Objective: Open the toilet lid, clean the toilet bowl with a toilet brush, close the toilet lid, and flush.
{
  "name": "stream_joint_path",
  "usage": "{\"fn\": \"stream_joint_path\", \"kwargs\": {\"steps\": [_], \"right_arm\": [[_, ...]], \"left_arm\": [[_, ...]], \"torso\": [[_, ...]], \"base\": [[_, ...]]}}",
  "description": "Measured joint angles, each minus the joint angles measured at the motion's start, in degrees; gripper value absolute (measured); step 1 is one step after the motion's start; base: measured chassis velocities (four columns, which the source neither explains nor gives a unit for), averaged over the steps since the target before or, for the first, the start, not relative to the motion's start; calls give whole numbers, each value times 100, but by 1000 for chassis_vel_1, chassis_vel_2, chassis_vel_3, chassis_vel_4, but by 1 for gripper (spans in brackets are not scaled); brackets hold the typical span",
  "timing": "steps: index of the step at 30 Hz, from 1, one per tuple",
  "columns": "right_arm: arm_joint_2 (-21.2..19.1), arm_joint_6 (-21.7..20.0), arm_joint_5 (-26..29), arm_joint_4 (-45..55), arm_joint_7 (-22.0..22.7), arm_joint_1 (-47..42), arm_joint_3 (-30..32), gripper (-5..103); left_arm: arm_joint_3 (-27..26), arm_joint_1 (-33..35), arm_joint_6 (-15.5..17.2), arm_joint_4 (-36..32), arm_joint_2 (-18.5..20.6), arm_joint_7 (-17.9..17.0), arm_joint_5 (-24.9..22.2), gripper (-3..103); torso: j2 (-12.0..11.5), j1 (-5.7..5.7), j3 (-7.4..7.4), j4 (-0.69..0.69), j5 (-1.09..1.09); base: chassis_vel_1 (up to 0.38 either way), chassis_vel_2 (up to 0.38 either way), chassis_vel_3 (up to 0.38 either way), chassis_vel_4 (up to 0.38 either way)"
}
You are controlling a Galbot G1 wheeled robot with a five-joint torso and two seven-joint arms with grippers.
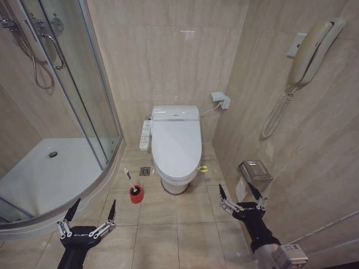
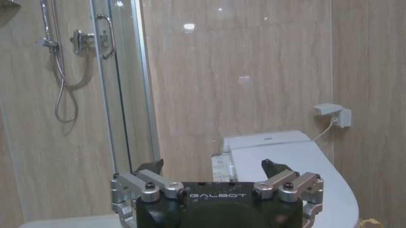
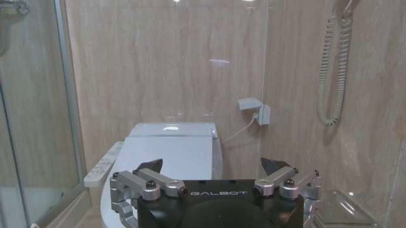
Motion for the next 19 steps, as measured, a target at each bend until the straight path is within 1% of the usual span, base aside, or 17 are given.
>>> {"fn": "stream_joint_path", "kwargs": {"steps": [19], "right_arm": [[0, 0, 0, 0, 0, 0, 0, 100]], "left_arm": [[0, 0, 0, 0, 0, 0, 0, 100]], "torso": [[1, 0, 0, 0, 0]], "base": [[0, 0, 0, 0]]}}
